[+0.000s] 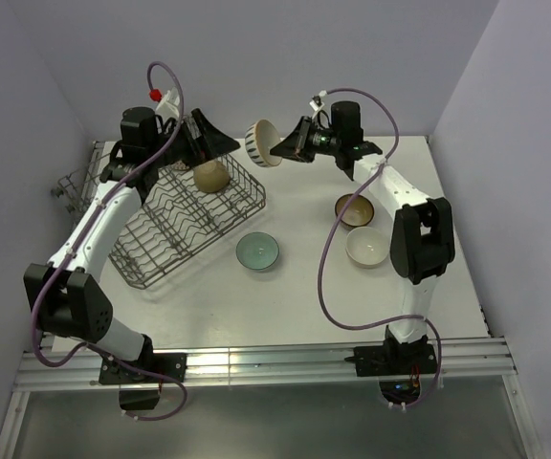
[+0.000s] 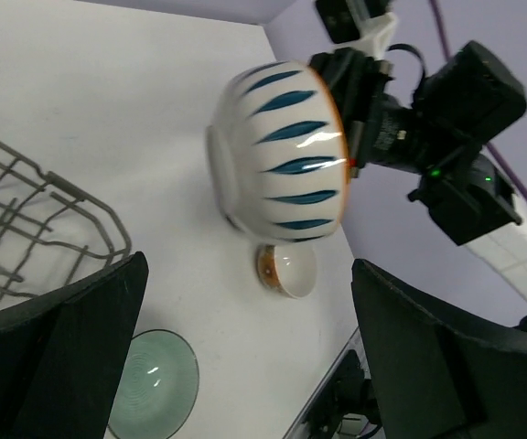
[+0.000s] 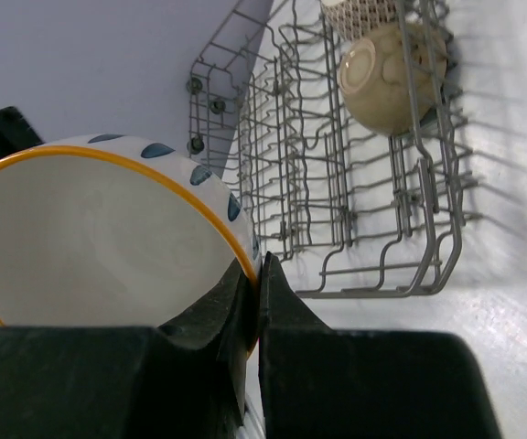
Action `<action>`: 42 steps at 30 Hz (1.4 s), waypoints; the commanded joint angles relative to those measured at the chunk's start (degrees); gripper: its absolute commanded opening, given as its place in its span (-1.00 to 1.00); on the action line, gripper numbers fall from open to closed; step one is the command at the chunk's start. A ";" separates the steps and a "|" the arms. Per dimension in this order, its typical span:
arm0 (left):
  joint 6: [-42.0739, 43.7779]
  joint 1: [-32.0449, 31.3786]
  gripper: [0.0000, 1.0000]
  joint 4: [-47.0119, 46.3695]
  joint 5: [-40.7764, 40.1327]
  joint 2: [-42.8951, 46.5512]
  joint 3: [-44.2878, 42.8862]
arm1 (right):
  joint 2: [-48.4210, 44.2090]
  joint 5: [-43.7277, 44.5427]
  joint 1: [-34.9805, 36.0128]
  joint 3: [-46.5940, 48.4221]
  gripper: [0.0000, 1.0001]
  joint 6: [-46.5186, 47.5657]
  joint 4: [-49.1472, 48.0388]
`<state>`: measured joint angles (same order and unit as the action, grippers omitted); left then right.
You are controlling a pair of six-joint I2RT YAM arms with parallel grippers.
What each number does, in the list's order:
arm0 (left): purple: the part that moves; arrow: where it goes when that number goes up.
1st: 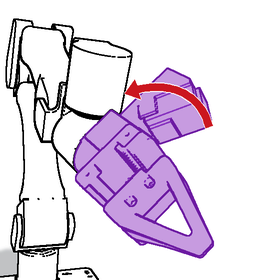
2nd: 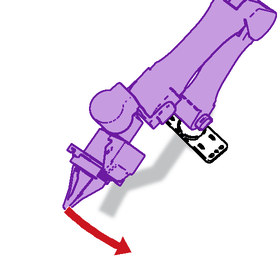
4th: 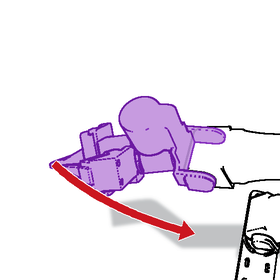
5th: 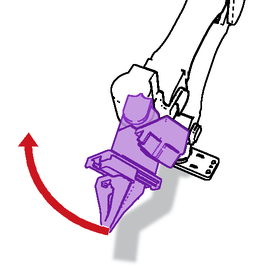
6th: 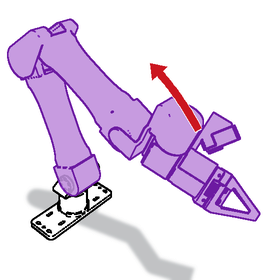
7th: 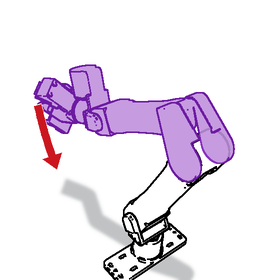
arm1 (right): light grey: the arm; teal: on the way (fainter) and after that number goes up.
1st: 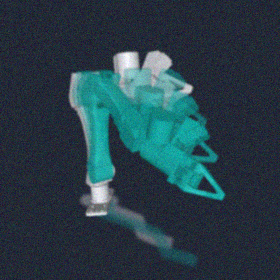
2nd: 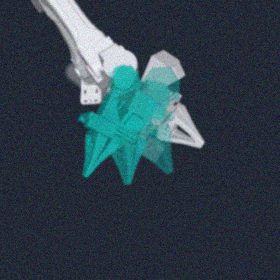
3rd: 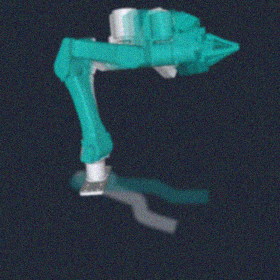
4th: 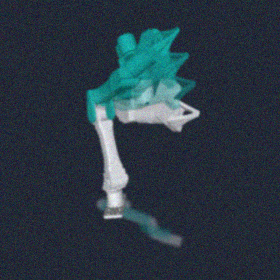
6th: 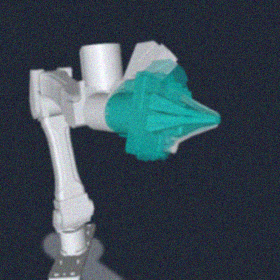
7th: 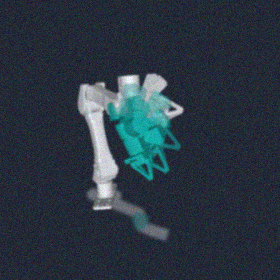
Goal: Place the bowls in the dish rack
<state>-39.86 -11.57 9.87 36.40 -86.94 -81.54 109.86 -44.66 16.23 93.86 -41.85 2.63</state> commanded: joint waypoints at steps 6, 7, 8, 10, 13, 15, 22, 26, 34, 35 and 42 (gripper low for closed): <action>-3.74 -5.47 0.99 -0.21 -6.84 -1.74 -1.95 | -0.79 -2.36 1.79 -2.90 -1.00 -6.06 -8.61; -3.56 -6.00 0.99 0.58 -8.00 -1.92 -2.22 | -0.97 -2.44 1.96 -2.98 -1.00 -5.88 -8.52; -3.21 -6.53 0.99 1.55 -8.71 -2.44 -2.83 | -0.97 -2.44 2.14 -3.33 -1.00 -5.79 -8.44; -2.86 -7.58 0.99 2.08 -10.21 -2.80 -3.19 | -0.97 -2.53 2.40 -3.77 -1.00 -5.88 -8.61; -3.03 -8.29 0.99 2.35 -10.65 -3.41 -3.45 | -1.06 -2.71 2.67 -4.39 -1.00 -5.88 -8.44; -3.47 -8.38 0.99 1.48 -10.30 -3.59 -3.02 | -1.06 -2.71 2.84 -4.39 -1.00 -5.44 -8.08; -4.97 -8.73 0.84 -2.04 -8.98 -2.36 -0.20 | -0.35 -2.53 3.37 -4.39 -1.00 -4.83 -7.12; -5.41 -8.73 0.51 -3.19 -8.11 -2.01 0.59 | -0.18 -2.44 3.37 -4.92 -1.00 -5.09 -7.38; -6.02 -8.73 -0.18 -5.47 -6.52 -1.57 1.73 | 0.53 -2.80 3.46 -4.92 -1.00 -5.18 -7.12; -5.94 -8.73 -0.29 -5.47 -6.43 -1.57 1.73 | 0.70 -2.88 3.55 -4.75 -1.00 -4.92 -6.94; -6.11 -6.62 -1.00 -4.69 -6.34 -2.71 1.56 | 1.67 -2.71 3.55 -2.90 -0.39 -3.07 -3.95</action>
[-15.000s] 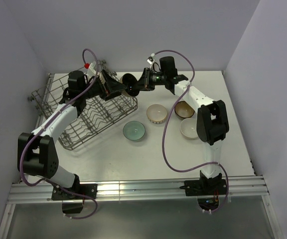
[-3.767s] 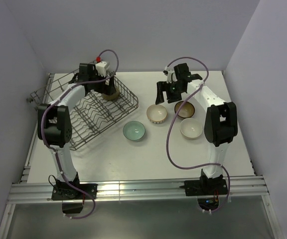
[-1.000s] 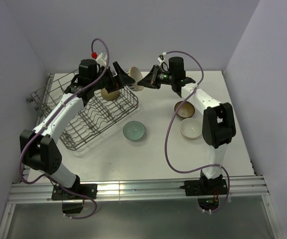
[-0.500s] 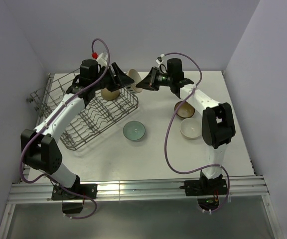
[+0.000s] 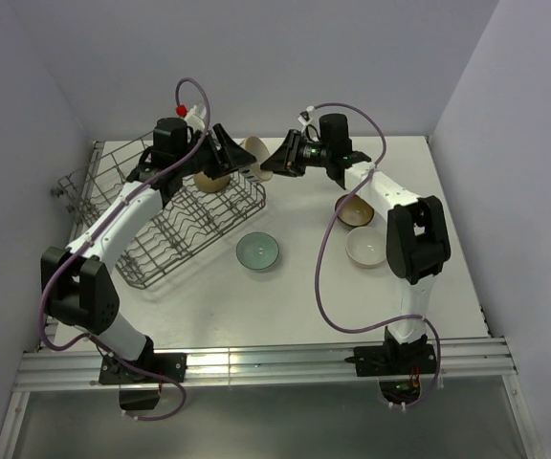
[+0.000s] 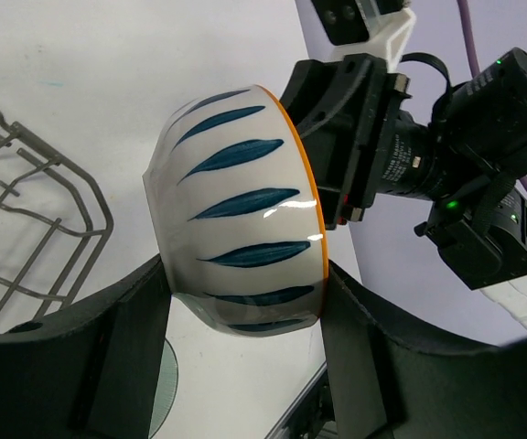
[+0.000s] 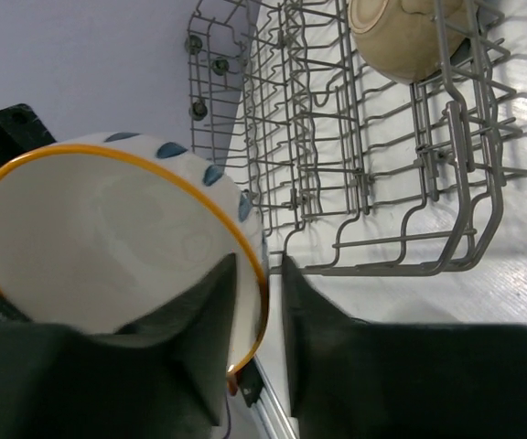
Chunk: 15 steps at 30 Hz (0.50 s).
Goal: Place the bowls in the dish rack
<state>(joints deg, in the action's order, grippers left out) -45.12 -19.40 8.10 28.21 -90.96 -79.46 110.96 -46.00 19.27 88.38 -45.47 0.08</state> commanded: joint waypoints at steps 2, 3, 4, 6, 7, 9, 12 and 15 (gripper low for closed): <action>-0.84 2.17 -1.00 -2.39 1.24 0.96 -0.52 | 0.75 -1.02 0.51 2.85 -0.09 0.91 -0.61; -0.76 2.43 -1.00 -1.95 0.98 0.96 -0.52 | 0.84 -0.76 0.51 3.20 0.00 1.09 -0.52; -0.84 2.70 -1.00 -1.86 -0.07 1.04 -0.26 | 1.10 -0.67 0.51 3.29 0.06 1.26 -0.52; -0.32 3.23 -0.99 -1.77 -0.87 1.13 -0.08 | 1.19 -0.67 0.51 3.55 0.20 1.35 0.79; -0.23 3.66 -1.00 -1.07 -1.92 1.05 -0.17 | 1.19 -0.41 0.51 3.56 0.30 1.35 0.89; 0.64 4.10 -0.99 -0.28 -3.06 0.61 -0.69 | 1.19 -0.15 0.51 3.82 0.44 1.88 1.68; 4.33 4.37 -0.99 4.37 -8.15 -0.79 -3.58 | 0.93 0.47 0.51 3.99 0.62 3.02 3.08; 8.38 4.37 -1.00 9.73 -15.27 -2.37 -6.66 | 0.67 0.91 0.51 4.78 0.74 5.47 6.15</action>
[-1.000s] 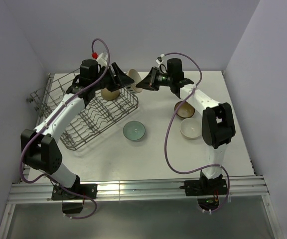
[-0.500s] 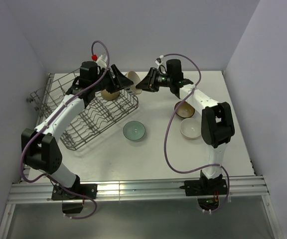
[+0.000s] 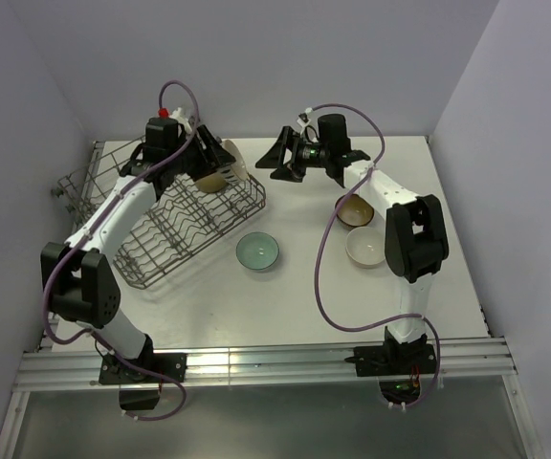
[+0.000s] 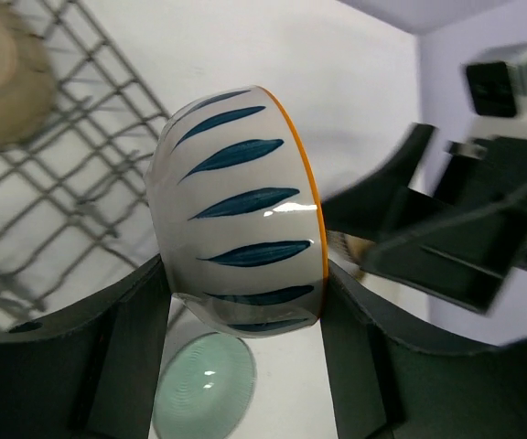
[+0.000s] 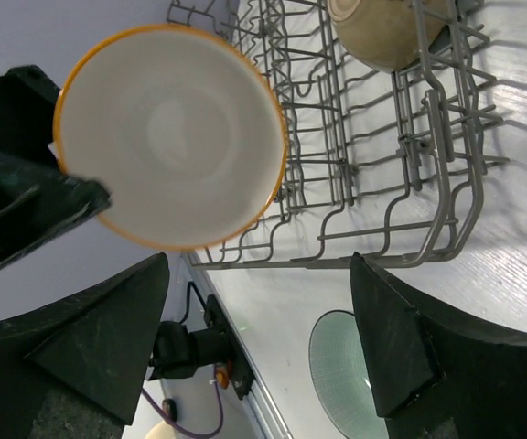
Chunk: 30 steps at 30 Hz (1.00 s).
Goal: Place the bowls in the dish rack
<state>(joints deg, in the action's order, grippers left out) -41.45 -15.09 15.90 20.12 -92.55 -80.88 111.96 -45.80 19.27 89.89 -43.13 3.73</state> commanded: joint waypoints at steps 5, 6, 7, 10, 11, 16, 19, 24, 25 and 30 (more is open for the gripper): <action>9.71 -0.55 -1.00 8.18 -17.64 -2.19 -8.24 | -1.22 1.41 -0.63 3.81 0.78 6.30 6.90; 10.33 -0.64 -1.00 8.18 -19.66 -2.19 -7.89 | -1.74 1.68 -0.90 3.72 0.79 7.00 7.69; 11.03 -0.73 -1.00 8.18 -19.85 -2.37 -7.80 | -2.10 1.85 -1.16 3.63 0.81 7.45 8.13; 14.99 -1.60 -1.00 9.67 -24.68 -3.86 -8.50 | -3.24 2.03 -2.30 3.28 0.97 8.59 9.36; 17.17 -1.96 -1.00 10.55 -25.47 -4.73 -9.11 | -3.42 1.94 -3.00 3.19 0.97 8.94 9.89; 23.07 -4.24 -1.00 12.13 -29.96 -7.55 -10.43 | -4.91 1.59 -5.29 2.58 0.99 9.82 11.13; 24.48 -4.86 -0.99 13.10 -32.33 -9.57 -11.84 | -6.23 1.07 -6.78 1.09 1.00 9.39 10.78; 27.12 -6.35 -0.99 13.45 -34.71 -12.65 -13.95 | -9.22 1.07 -8.54 -0.77 1.00 9.56 9.72; 27.65 -6.53 -1.00 13.54 -34.71 -13.09 -14.21 | -9.31 0.89 -8.72 -0.59 1.00 9.65 10.07; 30.29 -8.11 -1.00 14.42 -37.34 -16.60 -16.23 | -10.18 0.19 -10.30 -0.68 1.00 9.12 10.07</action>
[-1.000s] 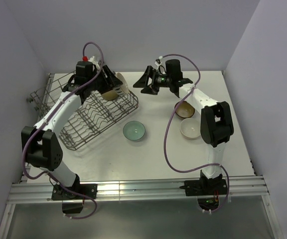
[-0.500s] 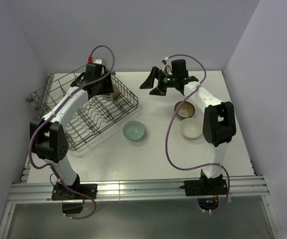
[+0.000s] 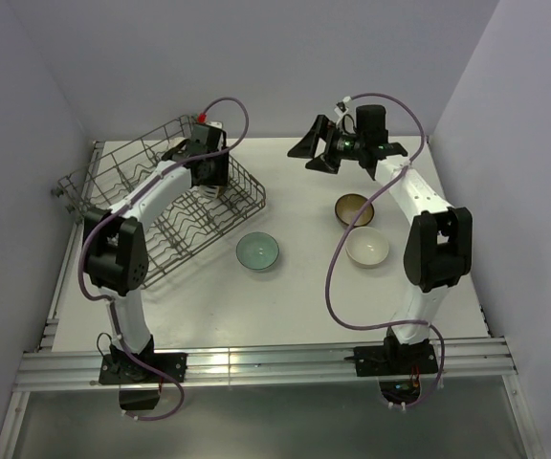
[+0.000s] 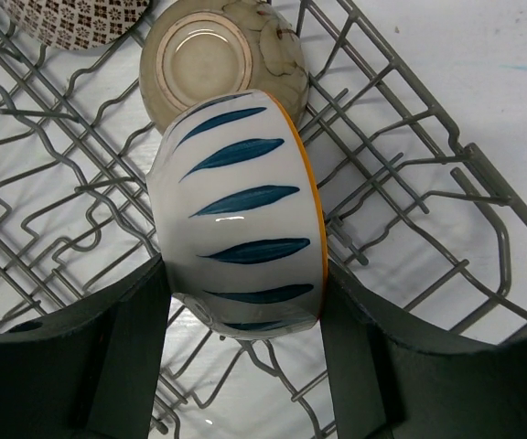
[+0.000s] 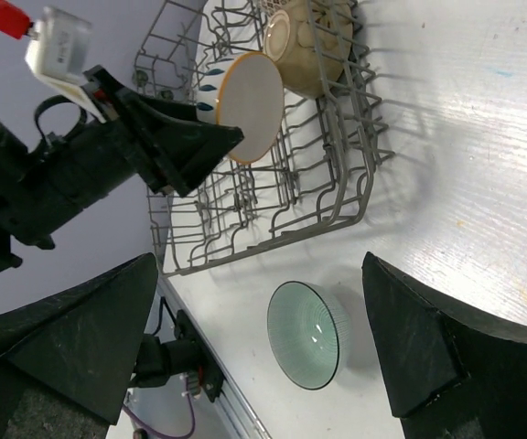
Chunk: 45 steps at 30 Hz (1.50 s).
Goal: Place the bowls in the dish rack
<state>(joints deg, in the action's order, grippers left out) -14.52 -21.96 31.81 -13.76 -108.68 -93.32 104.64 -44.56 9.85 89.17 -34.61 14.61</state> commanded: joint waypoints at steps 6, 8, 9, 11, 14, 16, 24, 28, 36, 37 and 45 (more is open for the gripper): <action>5.65 -2.12 -1.00 0.00 -4.44 -2.58 -4.68 | -2.69 -2.11 -3.08 1.01 1.00 1.04 0.86; 5.73 -2.21 -0.99 0.70 -3.47 -2.67 -4.33 | -2.69 -1.85 -3.43 1.01 1.00 1.65 1.47; 5.82 -2.48 -1.00 0.79 -3.55 -2.67 -4.07 | -2.77 -1.76 -3.43 1.01 1.00 1.83 1.73; 6.00 -2.92 -1.00 1.23 -3.47 -2.59 -3.28 | -2.86 -1.76 -3.43 1.01 1.00 2.18 2.00; 6.26 -3.62 -1.00 2.02 -4.87 -2.93 -3.01 | -2.95 -1.59 -3.43 1.10 1.00 2.35 2.26; 6.52 -4.15 -1.00 2.46 -6.19 -3.29 -2.75 | -2.95 -1.76 -3.43 1.10 1.00 2.27 2.18; 6.97 -5.99 -1.00 3.25 -7.86 -6.36 -2.92 | -2.86 -1.76 -3.52 1.27 1.00 2.27 2.53; 6.26 -5.99 -1.00 3.78 -7.95 -8.64 -4.50 | -3.04 -1.68 -3.52 1.45 1.00 2.97 3.32; 4.51 -6.52 -0.34 5.72 -6.19 -11.46 -7.32 | -3.13 -1.59 -3.61 0.83 1.00 3.23 3.41; 4.42 -6.52 -0.18 5.72 -5.84 -11.38 -7.23 | -3.04 -1.59 -3.61 0.66 0.99 3.32 3.49; 3.80 -6.43 0.87 4.58 -3.04 -9.27 -6.44 | -3.13 -1.41 -3.70 0.48 1.00 3.94 3.67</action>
<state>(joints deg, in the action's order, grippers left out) -9.06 -28.32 37.60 -19.55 -118.93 -99.24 104.40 -45.74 6.39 89.19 -31.68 18.65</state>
